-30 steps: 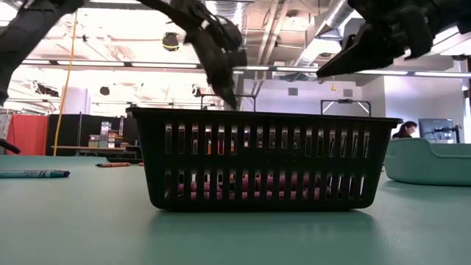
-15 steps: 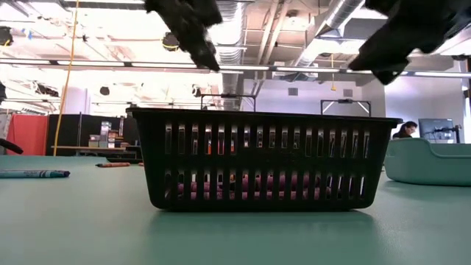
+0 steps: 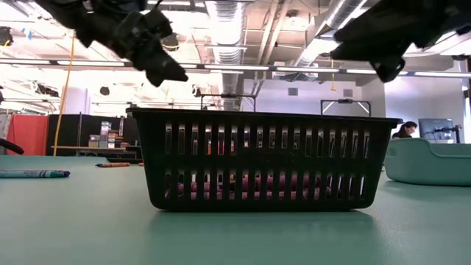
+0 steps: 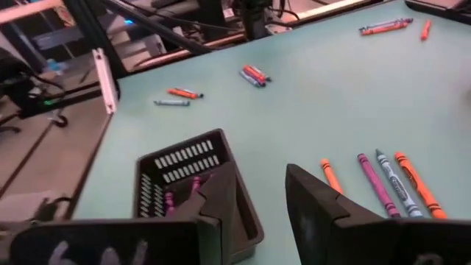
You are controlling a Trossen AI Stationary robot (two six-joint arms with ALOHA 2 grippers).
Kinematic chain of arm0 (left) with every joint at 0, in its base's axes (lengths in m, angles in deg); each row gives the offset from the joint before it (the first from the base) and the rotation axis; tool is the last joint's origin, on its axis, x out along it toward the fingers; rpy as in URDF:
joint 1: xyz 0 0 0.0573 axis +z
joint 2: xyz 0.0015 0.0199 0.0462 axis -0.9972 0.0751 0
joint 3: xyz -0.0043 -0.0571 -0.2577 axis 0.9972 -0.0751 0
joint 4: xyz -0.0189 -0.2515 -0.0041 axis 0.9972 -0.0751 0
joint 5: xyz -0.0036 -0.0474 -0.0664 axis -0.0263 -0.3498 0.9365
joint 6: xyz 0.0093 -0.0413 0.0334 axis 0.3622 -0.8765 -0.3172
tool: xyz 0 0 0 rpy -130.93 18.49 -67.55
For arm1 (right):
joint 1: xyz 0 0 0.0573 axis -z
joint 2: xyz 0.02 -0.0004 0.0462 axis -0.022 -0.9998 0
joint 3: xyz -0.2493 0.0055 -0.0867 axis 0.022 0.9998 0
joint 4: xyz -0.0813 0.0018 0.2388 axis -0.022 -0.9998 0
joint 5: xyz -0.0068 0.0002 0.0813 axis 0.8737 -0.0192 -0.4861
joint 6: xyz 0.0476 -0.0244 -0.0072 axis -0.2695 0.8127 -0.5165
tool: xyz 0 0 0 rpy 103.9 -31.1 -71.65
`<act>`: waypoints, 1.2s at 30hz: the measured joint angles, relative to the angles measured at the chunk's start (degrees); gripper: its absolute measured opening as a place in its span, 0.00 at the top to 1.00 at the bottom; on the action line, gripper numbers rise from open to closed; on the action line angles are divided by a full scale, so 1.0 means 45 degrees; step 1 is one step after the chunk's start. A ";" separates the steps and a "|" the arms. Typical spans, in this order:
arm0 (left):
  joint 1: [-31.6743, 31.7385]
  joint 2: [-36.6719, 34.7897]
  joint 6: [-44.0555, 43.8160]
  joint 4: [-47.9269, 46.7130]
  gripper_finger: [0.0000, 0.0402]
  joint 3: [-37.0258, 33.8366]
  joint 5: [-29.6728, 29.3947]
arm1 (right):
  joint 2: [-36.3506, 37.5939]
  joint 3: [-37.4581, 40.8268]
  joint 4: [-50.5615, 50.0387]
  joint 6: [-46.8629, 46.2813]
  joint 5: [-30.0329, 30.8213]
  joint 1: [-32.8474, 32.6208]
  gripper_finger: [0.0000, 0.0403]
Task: Sort crayons
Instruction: Put the orange crayon into the orange bin
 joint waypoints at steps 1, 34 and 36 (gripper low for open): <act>0.0000 -0.0204 -0.0064 -0.0250 0.74 -0.0109 -0.0309 | -0.0258 -0.0085 0.0057 -0.0002 -0.0002 0.0126 0.71; 0.7355 0.7027 -0.0772 -0.6200 0.74 0.4167 -0.5196 | -0.3275 -0.2487 0.0025 0.2237 -0.2674 0.1481 0.71; 0.7327 0.7625 -0.0769 -0.6186 0.74 0.4704 -0.4733 | -0.3275 -0.2487 0.0007 0.2236 -0.2674 0.1476 0.71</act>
